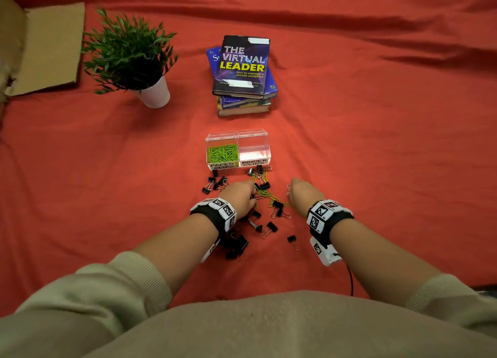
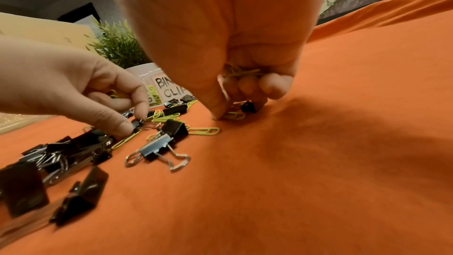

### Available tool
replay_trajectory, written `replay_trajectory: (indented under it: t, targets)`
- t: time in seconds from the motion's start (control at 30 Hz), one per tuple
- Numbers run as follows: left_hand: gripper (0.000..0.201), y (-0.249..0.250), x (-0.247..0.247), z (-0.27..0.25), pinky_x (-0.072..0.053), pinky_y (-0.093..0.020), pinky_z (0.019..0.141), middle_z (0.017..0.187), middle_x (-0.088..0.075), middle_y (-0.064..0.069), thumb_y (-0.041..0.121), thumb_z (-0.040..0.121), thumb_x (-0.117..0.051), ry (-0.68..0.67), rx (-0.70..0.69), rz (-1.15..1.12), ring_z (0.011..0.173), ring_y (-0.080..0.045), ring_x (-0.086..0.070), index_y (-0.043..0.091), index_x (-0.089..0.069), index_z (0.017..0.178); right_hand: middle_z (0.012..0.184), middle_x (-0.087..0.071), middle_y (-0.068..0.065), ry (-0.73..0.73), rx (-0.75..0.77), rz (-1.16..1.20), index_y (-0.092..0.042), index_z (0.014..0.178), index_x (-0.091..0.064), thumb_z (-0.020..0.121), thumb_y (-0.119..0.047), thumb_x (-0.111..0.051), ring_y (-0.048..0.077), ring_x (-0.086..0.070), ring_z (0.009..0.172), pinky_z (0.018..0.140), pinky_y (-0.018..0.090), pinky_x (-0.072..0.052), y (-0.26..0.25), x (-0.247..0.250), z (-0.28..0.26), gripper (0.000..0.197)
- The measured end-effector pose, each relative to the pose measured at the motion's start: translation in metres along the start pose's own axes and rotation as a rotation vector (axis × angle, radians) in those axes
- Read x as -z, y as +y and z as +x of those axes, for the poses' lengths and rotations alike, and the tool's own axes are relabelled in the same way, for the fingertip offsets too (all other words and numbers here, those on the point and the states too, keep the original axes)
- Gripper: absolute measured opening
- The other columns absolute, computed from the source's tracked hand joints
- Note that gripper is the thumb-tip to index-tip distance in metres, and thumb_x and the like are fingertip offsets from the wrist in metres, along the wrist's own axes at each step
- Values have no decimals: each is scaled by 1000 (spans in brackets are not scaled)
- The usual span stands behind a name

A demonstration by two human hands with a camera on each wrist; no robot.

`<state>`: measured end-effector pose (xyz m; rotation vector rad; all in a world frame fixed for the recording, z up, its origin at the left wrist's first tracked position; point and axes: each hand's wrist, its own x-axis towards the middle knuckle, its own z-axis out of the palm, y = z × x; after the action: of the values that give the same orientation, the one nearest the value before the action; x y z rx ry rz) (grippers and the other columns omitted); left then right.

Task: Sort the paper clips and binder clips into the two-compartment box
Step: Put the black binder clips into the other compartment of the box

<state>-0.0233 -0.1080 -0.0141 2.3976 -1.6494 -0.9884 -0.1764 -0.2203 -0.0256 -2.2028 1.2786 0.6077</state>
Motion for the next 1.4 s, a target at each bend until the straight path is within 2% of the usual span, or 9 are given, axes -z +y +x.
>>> replay_trajectory:
  t: [0.17,0.3,0.43,0.63,0.87,0.97,1.13,1.27,1.4]
  targets:
    - [12,-7,4,-6,-40,-28,67,88,-59,-2,21,89,-58,17,49,-72,82,-23,-58,13,-53,95,106,-62,19,-8,-16,30,1,109,-52,94,-14,-40,36,-60,98,81,39,-49,-5,-1,-5,24]
    - [14,-21,14,-9,-41,-30,61,81,-58,-2,23,87,-57,100,177,-131,70,-21,-56,16,-46,90,64,-48,6,8,31,242,-11,66,-43,90,-11,-45,24,-51,69,54,29,-37,0,10,-9,24]
    - [11,-14,16,-15,-37,-26,50,74,-58,0,16,86,-54,92,89,-88,63,-20,-56,16,-51,96,64,-58,4,8,18,669,-12,77,-55,91,-12,-51,17,-52,56,55,26,-43,15,19,-14,14]
    - [14,6,-3,-6,-51,-37,84,108,-64,-4,19,89,-57,-18,-40,73,100,-25,-61,18,-62,102,67,-55,9,-116,-84,1010,-3,80,-65,86,1,-45,16,-53,53,43,20,-46,19,21,-15,20]
    - [20,3,-7,2,-48,-39,85,113,-61,-12,24,93,-55,-126,-21,174,103,-30,-58,9,-56,105,85,-66,3,-22,98,245,-17,80,-60,83,-10,-61,19,-59,80,71,27,-49,10,2,-20,7]
    - [24,-1,-9,4,-48,-39,81,109,-62,-13,26,93,-53,-158,-22,152,98,-32,-59,4,-56,101,101,-66,8,-40,126,112,-21,83,-54,86,-15,-58,23,-60,88,80,30,-47,8,-4,-21,7]
    - [15,-4,-11,0,-42,-33,68,86,-59,-8,22,93,-49,-136,-43,59,81,-27,-58,10,-50,84,93,-66,13,-47,174,32,-18,77,-54,87,-19,-54,29,-63,88,79,36,-52,7,-7,-24,10]
    - [10,-4,1,-7,-38,-27,58,75,-47,-1,16,94,-46,-7,10,-194,64,-16,-44,13,-42,85,76,-63,2,-14,107,397,-18,72,-54,86,-10,-56,17,-59,69,66,29,-51,9,3,-22,16]
    - [4,-9,15,-3,-30,-24,48,68,-44,3,17,96,-43,79,129,-406,51,-11,-36,13,-42,93,72,-60,5,-128,46,975,-5,101,-60,88,4,-47,13,-52,56,49,20,-45,8,23,-20,20]
